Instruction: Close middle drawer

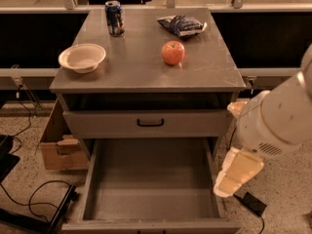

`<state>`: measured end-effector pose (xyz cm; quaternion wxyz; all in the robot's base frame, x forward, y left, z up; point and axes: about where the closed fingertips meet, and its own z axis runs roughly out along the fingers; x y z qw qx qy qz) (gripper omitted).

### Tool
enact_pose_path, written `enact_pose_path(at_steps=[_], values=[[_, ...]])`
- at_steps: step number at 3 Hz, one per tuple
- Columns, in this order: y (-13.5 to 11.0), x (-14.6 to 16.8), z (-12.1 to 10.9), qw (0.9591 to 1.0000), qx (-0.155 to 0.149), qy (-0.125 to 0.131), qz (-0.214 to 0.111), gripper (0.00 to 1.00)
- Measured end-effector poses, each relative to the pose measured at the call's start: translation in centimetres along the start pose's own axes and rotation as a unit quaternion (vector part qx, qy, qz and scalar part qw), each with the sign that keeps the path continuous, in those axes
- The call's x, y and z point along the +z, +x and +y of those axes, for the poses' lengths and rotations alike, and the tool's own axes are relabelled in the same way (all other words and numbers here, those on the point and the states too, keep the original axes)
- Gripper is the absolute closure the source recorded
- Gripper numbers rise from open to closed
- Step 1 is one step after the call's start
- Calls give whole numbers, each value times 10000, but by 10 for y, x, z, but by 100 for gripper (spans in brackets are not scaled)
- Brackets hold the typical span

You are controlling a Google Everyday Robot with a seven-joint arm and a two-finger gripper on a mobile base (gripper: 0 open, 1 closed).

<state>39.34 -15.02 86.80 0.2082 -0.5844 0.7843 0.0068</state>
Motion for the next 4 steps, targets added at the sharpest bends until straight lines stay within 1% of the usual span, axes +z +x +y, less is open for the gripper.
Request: enact_pose_path(at_steps=[1,2,3,4], values=[[2,95,49,9997,113,-200,-52,0],[11,149,75,9993,149,-342,57,0],[32,198,96,9975,196,-599,306,0],[35,199,96,9974,215,-587,345,0]])
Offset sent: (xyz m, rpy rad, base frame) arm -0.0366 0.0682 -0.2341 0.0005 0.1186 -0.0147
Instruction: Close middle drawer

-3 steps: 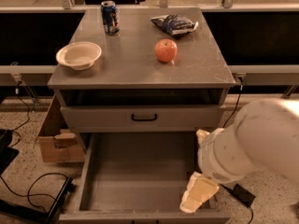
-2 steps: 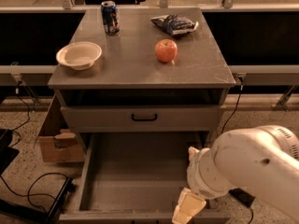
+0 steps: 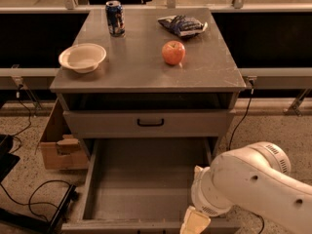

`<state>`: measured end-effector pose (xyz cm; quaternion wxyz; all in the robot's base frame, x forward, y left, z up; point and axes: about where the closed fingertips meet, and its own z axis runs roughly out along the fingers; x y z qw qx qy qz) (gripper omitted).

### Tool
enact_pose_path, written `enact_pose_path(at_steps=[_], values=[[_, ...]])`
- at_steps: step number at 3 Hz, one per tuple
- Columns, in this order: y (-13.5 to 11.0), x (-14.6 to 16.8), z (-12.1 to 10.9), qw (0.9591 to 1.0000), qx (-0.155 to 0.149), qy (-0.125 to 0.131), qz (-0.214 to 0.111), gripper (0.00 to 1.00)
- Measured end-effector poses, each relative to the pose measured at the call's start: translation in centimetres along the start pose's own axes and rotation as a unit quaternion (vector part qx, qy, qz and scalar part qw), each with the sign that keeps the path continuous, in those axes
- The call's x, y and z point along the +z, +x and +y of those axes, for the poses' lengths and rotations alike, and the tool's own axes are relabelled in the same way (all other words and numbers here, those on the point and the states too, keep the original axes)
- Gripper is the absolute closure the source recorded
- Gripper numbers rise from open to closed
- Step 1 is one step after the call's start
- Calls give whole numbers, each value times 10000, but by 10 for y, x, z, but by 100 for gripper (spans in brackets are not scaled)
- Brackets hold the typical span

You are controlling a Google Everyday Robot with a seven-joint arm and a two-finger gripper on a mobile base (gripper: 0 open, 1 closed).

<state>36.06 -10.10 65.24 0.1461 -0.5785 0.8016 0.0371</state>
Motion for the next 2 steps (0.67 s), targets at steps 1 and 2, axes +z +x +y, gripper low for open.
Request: enact_pose_path(at_steps=[1,2], values=[[-10,-12,16,9995,-219,209,-44,0],[-15,10,44,9975,-644,295,78,17]])
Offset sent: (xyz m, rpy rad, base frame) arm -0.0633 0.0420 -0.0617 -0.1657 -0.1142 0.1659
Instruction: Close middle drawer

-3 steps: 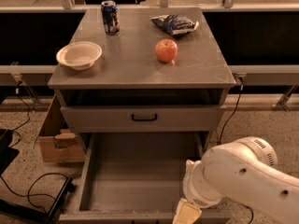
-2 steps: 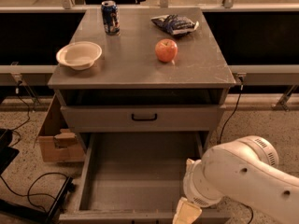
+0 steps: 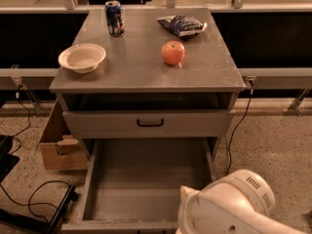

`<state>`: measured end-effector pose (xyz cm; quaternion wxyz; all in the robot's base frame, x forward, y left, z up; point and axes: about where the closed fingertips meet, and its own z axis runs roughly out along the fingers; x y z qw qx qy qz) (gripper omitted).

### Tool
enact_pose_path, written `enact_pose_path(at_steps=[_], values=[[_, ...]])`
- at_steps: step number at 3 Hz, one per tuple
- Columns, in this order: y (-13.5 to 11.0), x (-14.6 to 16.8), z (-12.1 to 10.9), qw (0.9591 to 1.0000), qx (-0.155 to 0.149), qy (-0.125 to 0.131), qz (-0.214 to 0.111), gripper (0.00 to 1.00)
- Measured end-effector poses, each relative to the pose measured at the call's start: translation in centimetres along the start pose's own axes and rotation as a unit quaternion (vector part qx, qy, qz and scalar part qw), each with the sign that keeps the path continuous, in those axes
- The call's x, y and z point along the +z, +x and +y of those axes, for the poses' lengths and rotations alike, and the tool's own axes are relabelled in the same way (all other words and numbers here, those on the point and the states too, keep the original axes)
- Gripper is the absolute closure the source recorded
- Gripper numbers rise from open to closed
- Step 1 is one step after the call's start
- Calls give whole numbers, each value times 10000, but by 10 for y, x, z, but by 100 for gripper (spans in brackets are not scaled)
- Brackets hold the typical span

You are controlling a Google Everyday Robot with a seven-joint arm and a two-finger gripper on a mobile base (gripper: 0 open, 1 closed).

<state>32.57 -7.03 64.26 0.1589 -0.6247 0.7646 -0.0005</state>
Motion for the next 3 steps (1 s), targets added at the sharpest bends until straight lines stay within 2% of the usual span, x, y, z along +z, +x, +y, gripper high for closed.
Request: enact_pose_path(at_steps=[1,2,3], values=[[22,38,23,9998,-67,-12,167,40],[42,76,40,9992,-165,-201,300,63],[56,114,48,9981,-91,-486,381,87]])
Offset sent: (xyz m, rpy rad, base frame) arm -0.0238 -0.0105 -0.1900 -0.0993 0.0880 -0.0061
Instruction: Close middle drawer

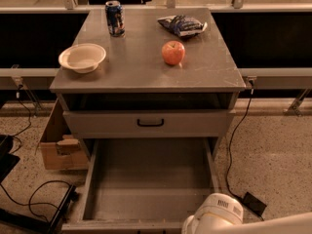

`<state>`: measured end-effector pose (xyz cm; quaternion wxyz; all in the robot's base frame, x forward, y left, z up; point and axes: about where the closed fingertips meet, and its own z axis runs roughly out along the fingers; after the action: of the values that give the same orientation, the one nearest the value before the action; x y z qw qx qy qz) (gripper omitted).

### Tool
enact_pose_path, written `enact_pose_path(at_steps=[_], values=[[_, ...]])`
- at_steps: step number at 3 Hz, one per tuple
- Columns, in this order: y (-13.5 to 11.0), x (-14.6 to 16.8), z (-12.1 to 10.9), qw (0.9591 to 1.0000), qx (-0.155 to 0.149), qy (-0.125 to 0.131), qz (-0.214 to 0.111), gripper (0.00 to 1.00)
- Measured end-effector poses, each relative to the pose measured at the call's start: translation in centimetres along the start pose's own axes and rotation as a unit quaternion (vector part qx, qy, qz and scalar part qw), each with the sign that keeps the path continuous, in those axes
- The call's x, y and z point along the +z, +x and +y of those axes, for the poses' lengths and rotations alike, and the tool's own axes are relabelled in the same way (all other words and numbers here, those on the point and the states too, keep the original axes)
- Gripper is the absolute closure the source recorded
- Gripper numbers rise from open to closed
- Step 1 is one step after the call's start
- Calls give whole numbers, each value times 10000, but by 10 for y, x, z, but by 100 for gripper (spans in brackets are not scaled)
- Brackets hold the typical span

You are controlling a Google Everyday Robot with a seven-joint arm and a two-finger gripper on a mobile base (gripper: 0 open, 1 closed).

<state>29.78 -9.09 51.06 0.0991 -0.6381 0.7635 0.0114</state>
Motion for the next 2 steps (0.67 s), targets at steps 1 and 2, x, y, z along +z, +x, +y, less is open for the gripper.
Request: enact_pose_path(at_steps=[1,2], values=[[8,41,1,9992,302,-255,32,100],[12,69,2,9974,628,-347,7,100]])
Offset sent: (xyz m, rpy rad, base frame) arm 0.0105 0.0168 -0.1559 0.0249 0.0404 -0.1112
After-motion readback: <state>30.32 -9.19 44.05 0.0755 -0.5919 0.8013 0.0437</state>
